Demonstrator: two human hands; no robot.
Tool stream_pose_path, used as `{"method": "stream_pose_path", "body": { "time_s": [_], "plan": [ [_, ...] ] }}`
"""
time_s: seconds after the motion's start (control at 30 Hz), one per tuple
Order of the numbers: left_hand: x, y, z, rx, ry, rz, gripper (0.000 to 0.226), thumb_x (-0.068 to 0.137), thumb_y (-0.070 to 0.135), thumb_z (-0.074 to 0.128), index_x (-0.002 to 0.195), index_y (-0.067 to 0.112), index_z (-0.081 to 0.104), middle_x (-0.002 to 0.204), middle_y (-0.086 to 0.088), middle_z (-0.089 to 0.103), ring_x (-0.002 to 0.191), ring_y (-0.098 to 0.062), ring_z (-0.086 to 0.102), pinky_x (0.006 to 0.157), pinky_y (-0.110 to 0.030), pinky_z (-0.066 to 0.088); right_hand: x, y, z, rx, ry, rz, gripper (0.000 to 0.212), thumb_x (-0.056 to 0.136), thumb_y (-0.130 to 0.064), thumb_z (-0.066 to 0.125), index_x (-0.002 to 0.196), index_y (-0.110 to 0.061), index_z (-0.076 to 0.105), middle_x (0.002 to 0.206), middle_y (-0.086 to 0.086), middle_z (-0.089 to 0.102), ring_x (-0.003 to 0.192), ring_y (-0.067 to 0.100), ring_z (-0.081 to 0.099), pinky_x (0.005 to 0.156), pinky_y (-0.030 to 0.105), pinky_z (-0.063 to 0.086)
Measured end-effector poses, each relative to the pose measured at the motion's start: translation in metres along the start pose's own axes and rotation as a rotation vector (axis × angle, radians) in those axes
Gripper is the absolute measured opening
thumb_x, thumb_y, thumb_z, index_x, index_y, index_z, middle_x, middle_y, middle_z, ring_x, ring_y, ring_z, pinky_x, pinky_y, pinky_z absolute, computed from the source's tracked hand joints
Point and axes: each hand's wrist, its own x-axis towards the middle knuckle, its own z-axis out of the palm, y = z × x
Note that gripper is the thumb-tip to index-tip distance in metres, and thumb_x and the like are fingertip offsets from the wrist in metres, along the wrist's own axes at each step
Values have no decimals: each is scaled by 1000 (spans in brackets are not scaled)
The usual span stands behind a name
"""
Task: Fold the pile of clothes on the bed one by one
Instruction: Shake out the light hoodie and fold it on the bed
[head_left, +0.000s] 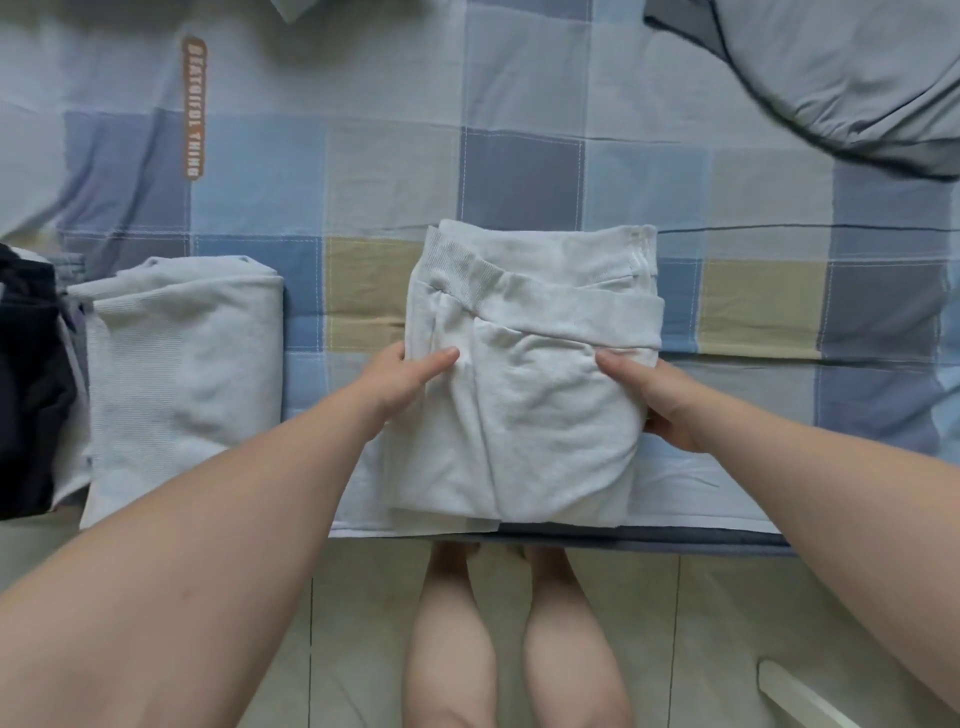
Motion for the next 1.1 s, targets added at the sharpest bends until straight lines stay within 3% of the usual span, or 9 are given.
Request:
{"method": "stream_pose_path", "body": {
  "time_s": [0.1, 0.3, 0.43, 0.5, 0.6, 0.67, 0.77, 1.0, 1.1],
  "plan": [
    [10, -14, 16, -22, 68, 74, 40, 94, 37, 69, 127, 15, 66, 115, 0, 70, 104, -16, 66, 74, -23, 49, 11, 11, 5, 49, 72, 2, 87, 59, -61, 84, 133, -25, 57, 124, -1, 68, 111, 21, 65, 104, 44, 49],
    [-23, 9, 4, 12, 224, 180, 31, 95, 36, 67, 119, 16, 66, 113, 0, 68, 108, -22, 63, 96, -37, 49, -24, -12, 3, 97, 135, -14, 84, 61, -59, 88, 127, -15, 62, 119, 1, 71, 105, 21, 69, 94, 37, 53],
    [-81, 59, -34, -21, 255, 235, 32, 96, 37, 65, 120, 16, 66, 115, 1, 68, 106, -19, 62, 87, -31, 45, -84, -61, 20, 126, 52, -74, 44, 82, -46, 77, 112, -15, 72, 105, 2, 77, 97, 21, 73, 84, 34, 55],
    [-109, 80, -59, -43, 301, 263, 33, 95, 38, 65, 119, 16, 67, 116, -1, 69, 108, -21, 63, 92, -34, 48, -108, -87, 37, 130, 41, -116, 39, 86, -43, 73, 115, -16, 72, 107, 2, 77, 100, 22, 72, 87, 35, 54],
    [-138, 104, -106, -65, 378, 294, 29, 95, 40, 64, 114, 18, 66, 113, -1, 67, 106, -23, 62, 90, -33, 48, -137, -132, 75, 95, 22, -206, 44, 87, -46, 70, 122, -19, 70, 115, 3, 75, 105, 23, 71, 94, 37, 53],
    [-149, 113, -140, -95, 405, 321, 27, 96, 38, 64, 114, 17, 66, 109, 1, 65, 102, -21, 61, 85, -29, 44, -147, -160, 105, 87, 31, -264, 43, 88, -46, 69, 121, -19, 70, 114, 3, 75, 103, 23, 72, 91, 37, 54],
    [-149, 122, -202, -131, 411, 367, 36, 96, 35, 66, 122, 11, 67, 116, -2, 68, 107, -21, 63, 91, -32, 49, -150, -198, 158, 70, 36, -331, 41, 88, -47, 69, 118, -19, 71, 111, 4, 76, 101, 23, 72, 87, 37, 55],
    [-117, 126, -404, -210, 443, 420, 29, 95, 42, 65, 113, 20, 65, 108, 5, 68, 101, -19, 65, 96, -35, 52, -122, -285, 345, 69, 39, -442, 47, 88, -50, 67, 124, -21, 69, 114, 3, 75, 103, 22, 72, 91, 37, 55],
    [-92, 123, -476, -211, 440, 437, 39, 95, 44, 65, 126, 20, 64, 116, 3, 66, 106, -20, 63, 100, -37, 51, -99, -309, 412, 71, 56, -476, 47, 86, -51, 70, 122, -21, 69, 111, 1, 76, 102, 21, 73, 95, 37, 54]
  ]
}}
